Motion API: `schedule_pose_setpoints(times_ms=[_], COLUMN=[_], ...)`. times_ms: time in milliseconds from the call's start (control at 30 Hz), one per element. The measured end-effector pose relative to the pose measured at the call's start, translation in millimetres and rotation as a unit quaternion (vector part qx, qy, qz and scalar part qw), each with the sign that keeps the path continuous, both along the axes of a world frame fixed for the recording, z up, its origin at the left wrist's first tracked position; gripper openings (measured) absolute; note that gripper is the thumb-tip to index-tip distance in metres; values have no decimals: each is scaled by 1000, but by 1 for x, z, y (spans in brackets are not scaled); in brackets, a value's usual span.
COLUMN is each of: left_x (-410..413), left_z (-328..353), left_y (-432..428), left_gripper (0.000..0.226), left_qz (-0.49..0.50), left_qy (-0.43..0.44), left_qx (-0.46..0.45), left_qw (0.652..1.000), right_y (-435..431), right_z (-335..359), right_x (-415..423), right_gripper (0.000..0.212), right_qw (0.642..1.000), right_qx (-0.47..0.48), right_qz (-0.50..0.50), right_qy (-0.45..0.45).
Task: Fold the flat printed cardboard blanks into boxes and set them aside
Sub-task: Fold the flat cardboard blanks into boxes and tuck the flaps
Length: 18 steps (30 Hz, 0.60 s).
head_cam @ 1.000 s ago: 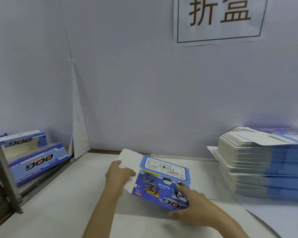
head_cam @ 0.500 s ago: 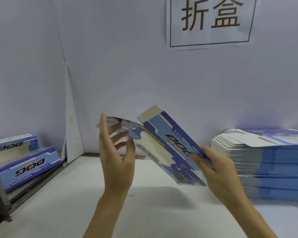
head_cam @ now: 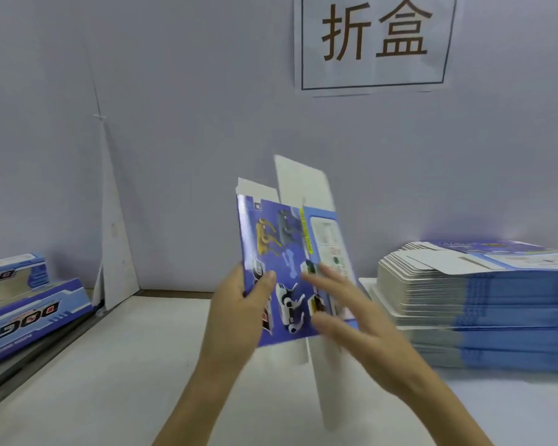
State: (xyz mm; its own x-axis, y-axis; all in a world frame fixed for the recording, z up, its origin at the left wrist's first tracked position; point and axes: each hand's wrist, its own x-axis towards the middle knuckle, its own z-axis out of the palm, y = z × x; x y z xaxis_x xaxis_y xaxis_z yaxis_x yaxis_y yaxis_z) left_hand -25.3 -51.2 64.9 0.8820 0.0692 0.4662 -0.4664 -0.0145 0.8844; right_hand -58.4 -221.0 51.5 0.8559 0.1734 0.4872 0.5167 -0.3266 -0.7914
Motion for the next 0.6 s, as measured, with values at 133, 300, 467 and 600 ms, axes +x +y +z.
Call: schedule_pose_setpoints(times_ms=[133, 300, 467, 600], left_x=[2, 7, 8, 14], left_z=[4, -4, -17, -21], left_y=[11, 12, 12, 10], left_gripper=[25, 61, 128, 122], left_qz=[-40, -34, 6, 27], left_qy=[0, -17, -10, -15], left_qx=[-99, 30, 362, 345], left_qw=[994, 999, 932, 938], right_y=[-13, -29, -31, -30], right_z=[1, 3, 6, 5], right_x=[10, 12, 11, 11], right_gripper=[62, 18, 16, 23], right_qw=[965, 939, 937, 943], right_qx=[78, 273, 310, 298], right_qz=[-251, -153, -154, -146], right_qy=[-6, 141, 57, 35])
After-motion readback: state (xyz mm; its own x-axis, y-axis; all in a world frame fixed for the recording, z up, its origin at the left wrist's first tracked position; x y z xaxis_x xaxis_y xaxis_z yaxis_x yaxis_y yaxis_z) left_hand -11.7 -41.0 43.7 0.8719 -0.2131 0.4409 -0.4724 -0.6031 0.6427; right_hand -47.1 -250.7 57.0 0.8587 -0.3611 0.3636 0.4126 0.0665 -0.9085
